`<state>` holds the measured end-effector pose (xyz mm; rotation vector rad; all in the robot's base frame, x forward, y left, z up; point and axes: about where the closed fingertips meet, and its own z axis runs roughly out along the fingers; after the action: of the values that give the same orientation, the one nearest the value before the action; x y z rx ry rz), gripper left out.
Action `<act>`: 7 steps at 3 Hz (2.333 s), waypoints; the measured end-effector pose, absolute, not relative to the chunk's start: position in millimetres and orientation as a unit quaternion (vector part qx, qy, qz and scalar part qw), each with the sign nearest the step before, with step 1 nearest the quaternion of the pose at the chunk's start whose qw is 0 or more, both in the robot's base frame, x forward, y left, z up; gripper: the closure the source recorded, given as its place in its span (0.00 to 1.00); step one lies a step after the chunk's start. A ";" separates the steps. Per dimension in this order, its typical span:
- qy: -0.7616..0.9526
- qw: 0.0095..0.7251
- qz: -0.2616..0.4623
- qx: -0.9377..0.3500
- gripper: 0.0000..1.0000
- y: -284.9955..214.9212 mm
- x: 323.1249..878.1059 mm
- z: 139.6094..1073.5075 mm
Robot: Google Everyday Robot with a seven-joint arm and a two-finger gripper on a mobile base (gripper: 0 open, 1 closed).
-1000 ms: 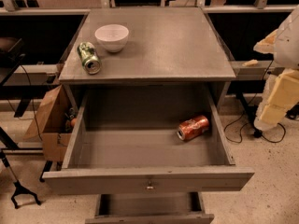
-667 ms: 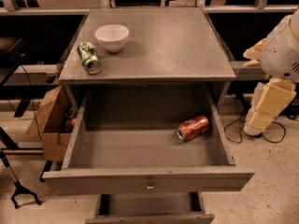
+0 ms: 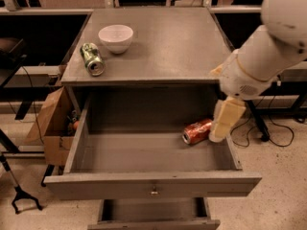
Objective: Pick coke can from top drawer and place on counter
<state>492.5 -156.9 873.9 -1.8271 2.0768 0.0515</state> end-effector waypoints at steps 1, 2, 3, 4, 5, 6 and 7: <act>0.720 0.177 0.037 -0.671 0.00 -141.3 528.6 812.9; 0.701 0.174 0.044 -0.690 0.00 -147.4 555.1 753.6; 0.697 0.179 0.029 -0.694 0.00 -155.7 572.3 712.9; 0.692 0.193 0.011 -0.696 0.00 -158.5 587.6 683.0; 0.684 0.194 -0.006 -0.703 0.00 -158.5 601.8 655.9; 0.680 0.183 -0.015 -0.709 0.00 -159.0 611.7 631.2; 0.684 0.155 -0.022 -0.712 0.19 -159.3 620.7 613.8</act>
Offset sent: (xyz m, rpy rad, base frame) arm 0.0975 -0.0009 -0.1927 0.0080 0.0323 0.1931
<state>620.7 -159.3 613.8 -2.0396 1.9609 -0.0638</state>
